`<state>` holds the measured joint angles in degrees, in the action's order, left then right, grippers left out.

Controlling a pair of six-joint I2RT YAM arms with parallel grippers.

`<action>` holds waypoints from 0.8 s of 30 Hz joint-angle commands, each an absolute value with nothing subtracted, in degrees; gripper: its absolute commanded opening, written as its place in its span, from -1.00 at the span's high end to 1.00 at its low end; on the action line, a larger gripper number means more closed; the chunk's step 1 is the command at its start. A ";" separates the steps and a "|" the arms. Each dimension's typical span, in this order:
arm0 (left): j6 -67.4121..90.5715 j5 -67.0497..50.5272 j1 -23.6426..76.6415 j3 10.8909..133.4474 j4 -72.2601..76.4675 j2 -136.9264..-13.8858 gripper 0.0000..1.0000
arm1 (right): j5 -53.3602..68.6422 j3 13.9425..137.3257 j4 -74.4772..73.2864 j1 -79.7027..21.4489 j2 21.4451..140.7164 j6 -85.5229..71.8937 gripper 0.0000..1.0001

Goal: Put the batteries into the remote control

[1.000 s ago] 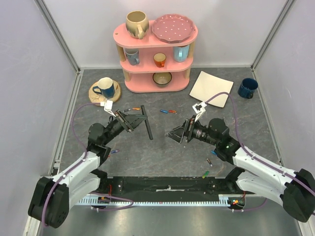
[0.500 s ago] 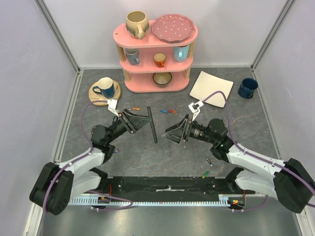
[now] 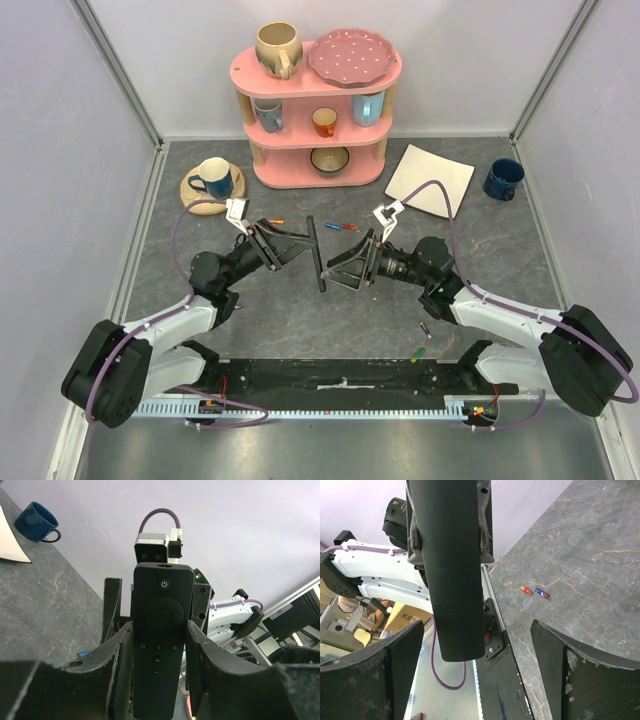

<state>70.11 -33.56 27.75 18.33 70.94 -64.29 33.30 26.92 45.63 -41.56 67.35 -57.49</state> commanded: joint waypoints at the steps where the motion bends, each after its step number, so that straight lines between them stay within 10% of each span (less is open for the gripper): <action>1: 70.23 -33.57 28.30 20.48 73.83 -64.42 0.96 | 34.45 30.06 48.87 -42.54 68.29 -57.48 -0.91; 24: 69.87 -32.96 28.48 20.04 73.30 -63.55 0.96 | 34.01 30.76 46.58 -45.35 71.37 -54.23 -0.31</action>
